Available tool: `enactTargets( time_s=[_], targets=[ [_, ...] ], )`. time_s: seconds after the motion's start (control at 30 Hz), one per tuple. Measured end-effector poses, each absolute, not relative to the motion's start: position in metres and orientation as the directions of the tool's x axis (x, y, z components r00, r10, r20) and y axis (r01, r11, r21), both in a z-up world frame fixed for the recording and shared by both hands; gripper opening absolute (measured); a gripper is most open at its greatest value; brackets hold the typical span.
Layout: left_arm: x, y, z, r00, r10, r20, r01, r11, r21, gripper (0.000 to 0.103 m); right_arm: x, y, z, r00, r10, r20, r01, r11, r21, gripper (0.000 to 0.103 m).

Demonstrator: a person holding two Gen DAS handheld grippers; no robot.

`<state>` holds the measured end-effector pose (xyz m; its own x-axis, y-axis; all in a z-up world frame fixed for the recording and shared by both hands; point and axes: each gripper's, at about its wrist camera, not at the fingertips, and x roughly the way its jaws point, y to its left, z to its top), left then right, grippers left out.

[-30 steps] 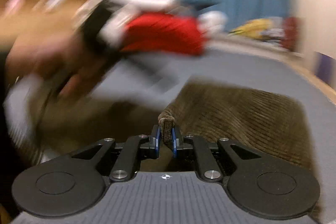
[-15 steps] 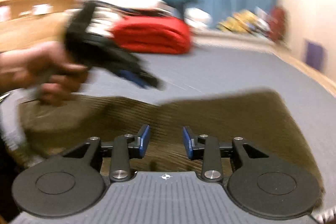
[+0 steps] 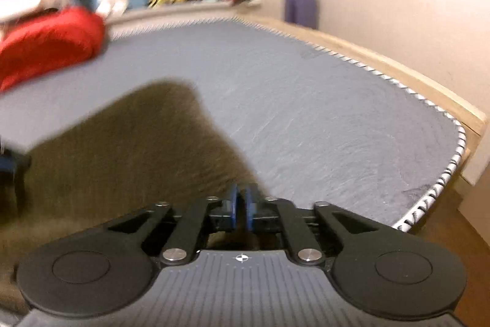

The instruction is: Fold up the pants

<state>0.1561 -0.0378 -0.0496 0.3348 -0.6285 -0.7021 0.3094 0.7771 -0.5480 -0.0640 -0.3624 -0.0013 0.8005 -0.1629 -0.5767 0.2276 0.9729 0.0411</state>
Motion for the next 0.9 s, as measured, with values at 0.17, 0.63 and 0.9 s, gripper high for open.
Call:
enactTargets(
  time_s=[0.17,0.63,0.9],
  targets=[
    [0.172,-0.043,-0.068,0.318,-0.683,-0.658,0.278,0.730,-0.624,0.052,-0.057,-0.382,-0.012,0.780,-0.093,-0.618,0.228,0.963,0.143,0.059],
    [0.157,-0.076,-0.062,0.420,-0.613,-0.670,0.368,0.789,-0.492,0.044,-0.052,-0.394,-0.032,0.736,0.049,-0.675,0.228,0.921,0.316,0.072],
    [0.117,-0.068,0.004,0.475,-0.666,-0.576,0.439,0.746,-0.501,0.029,-0.049,-0.393,-0.026,0.748,0.046,-0.662,0.233,0.916,0.326,0.073]
  ],
)
